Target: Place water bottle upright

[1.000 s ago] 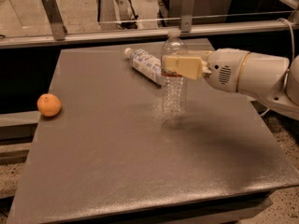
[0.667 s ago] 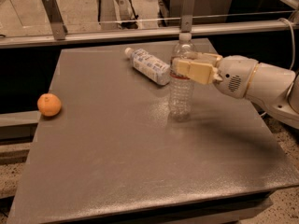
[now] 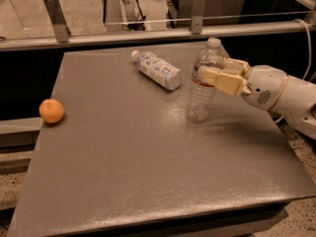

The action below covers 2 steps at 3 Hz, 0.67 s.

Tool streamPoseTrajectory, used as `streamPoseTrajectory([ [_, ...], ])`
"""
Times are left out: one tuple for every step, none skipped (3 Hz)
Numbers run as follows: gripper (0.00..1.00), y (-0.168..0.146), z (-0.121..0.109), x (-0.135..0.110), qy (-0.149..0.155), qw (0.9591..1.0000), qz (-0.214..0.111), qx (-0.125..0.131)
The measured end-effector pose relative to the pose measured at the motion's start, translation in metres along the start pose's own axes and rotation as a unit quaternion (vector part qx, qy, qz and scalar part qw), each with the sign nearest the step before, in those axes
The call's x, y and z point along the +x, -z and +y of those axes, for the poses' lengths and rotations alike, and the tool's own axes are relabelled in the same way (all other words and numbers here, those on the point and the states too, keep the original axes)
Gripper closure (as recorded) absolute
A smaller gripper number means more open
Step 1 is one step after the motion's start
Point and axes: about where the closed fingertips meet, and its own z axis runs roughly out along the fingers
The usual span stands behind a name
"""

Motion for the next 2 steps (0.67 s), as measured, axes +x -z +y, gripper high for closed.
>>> streamPoseTrajectory([
  [1.0,0.019,-0.008,-0.009,0.02,0.9994,-0.029,-0.002],
  [1.0,0.032,-0.014,-0.026,0.025,0.9981,-0.055,0.004],
])
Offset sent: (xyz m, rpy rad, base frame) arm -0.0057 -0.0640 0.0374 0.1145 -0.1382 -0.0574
